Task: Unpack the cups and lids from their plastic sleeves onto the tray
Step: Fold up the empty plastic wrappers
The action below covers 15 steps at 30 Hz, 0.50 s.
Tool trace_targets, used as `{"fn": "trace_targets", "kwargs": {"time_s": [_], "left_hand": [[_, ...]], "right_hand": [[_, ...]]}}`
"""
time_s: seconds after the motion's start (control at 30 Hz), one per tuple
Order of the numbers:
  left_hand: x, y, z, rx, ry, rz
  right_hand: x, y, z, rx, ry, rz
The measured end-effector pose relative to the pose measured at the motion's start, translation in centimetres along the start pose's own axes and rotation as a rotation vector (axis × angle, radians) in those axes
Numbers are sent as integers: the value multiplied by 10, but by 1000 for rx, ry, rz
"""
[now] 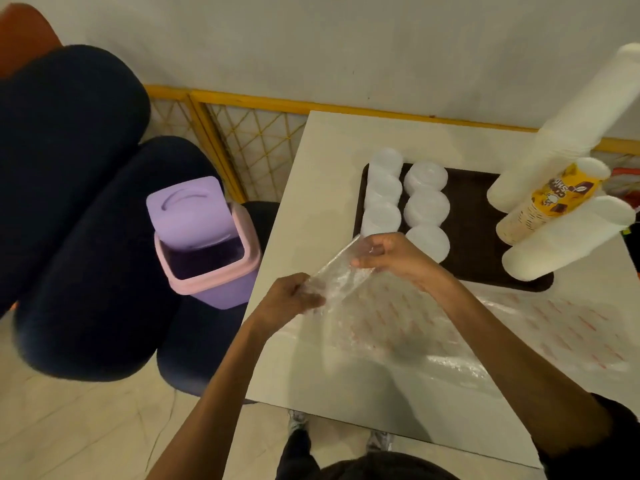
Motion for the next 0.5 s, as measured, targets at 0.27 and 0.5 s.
{"fn": "trace_targets", "kwargs": {"time_s": [0.27,0.5], "left_hand": [[-45,-107,2,417,-16,330],[-57,-190,13,589,118,687]], "right_hand": [[-66,100,64,163,-209,-311],[-109,176,107,195,-323,-459]]}}
Point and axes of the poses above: each hand's wrist, its own z-axis towards the middle knuckle, its own y-axis out of the palm, x = y × z, the point moved 8 cm from there along z, towards the middle knuckle, and after that the axes turned 15 degrees about y, right-handed, at the moved point
